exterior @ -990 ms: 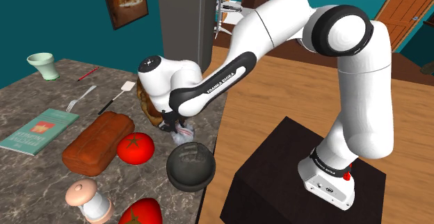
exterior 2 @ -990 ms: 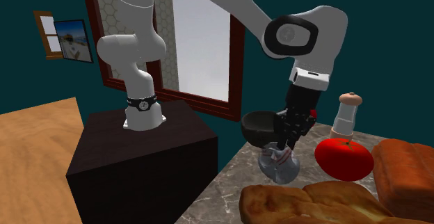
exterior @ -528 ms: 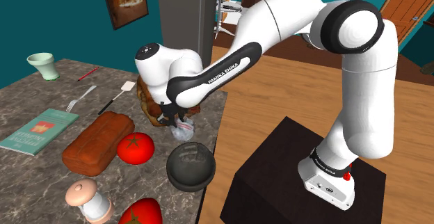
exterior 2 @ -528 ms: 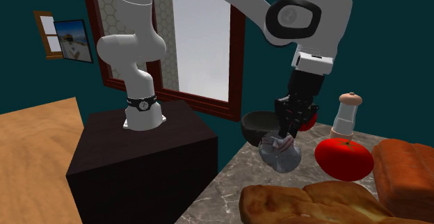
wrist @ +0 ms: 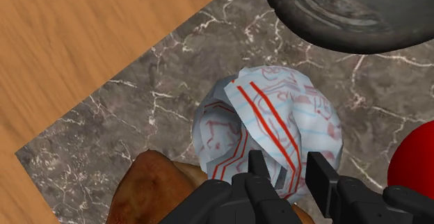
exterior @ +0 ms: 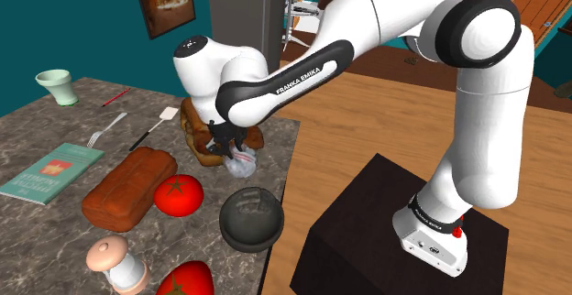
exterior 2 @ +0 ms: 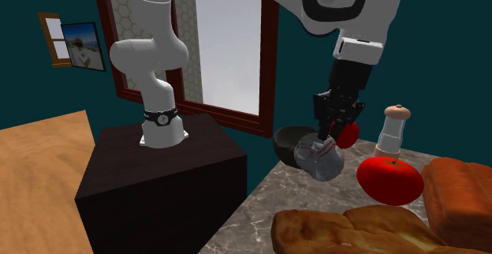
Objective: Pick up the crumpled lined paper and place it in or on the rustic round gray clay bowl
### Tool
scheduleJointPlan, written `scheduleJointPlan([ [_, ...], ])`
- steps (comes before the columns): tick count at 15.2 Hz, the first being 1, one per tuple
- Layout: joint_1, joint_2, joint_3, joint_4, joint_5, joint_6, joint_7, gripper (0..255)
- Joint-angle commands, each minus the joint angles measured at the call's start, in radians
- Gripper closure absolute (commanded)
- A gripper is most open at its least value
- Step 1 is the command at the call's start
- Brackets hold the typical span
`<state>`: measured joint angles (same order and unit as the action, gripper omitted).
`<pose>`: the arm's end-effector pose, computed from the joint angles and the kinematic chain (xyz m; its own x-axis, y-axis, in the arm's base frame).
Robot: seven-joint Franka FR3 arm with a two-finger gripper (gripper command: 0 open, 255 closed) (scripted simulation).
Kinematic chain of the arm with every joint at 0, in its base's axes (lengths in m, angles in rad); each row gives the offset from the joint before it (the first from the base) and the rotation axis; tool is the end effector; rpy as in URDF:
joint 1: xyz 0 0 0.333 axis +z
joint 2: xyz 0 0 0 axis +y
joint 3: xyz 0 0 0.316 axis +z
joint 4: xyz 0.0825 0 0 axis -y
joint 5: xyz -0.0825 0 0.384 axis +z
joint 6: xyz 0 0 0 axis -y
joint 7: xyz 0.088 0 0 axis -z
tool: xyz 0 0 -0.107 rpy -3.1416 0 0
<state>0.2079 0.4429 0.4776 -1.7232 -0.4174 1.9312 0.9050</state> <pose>0.5278 0.3601 0.3390 0.9983 -0.0565 0.0117 -0.0576 -0.9686 0.2418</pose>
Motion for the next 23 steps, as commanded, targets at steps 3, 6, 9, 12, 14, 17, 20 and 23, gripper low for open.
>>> scheduleJointPlan([
  [3,-0.003,-0.025,0.007,0.021,0.016,-0.041,-0.015,255],
  [6,-0.004,-0.040,0.012,0.040,0.026,-0.073,-0.027,255],
  [9,-0.005,-0.054,0.016,0.062,0.036,-0.105,-0.037,255],
  [12,-0.005,-0.067,0.019,0.085,0.045,-0.138,-0.048,255],
  [14,-0.005,-0.074,0.021,0.102,0.050,-0.161,-0.055,255],
  [17,0.006,-0.118,0.039,0.067,0.071,-0.171,-0.030,255],
  [20,0.024,-0.177,0.066,0.018,0.103,-0.183,0.009,255],
  [23,0.046,-0.229,0.093,-0.019,0.135,-0.200,0.049,255],
])
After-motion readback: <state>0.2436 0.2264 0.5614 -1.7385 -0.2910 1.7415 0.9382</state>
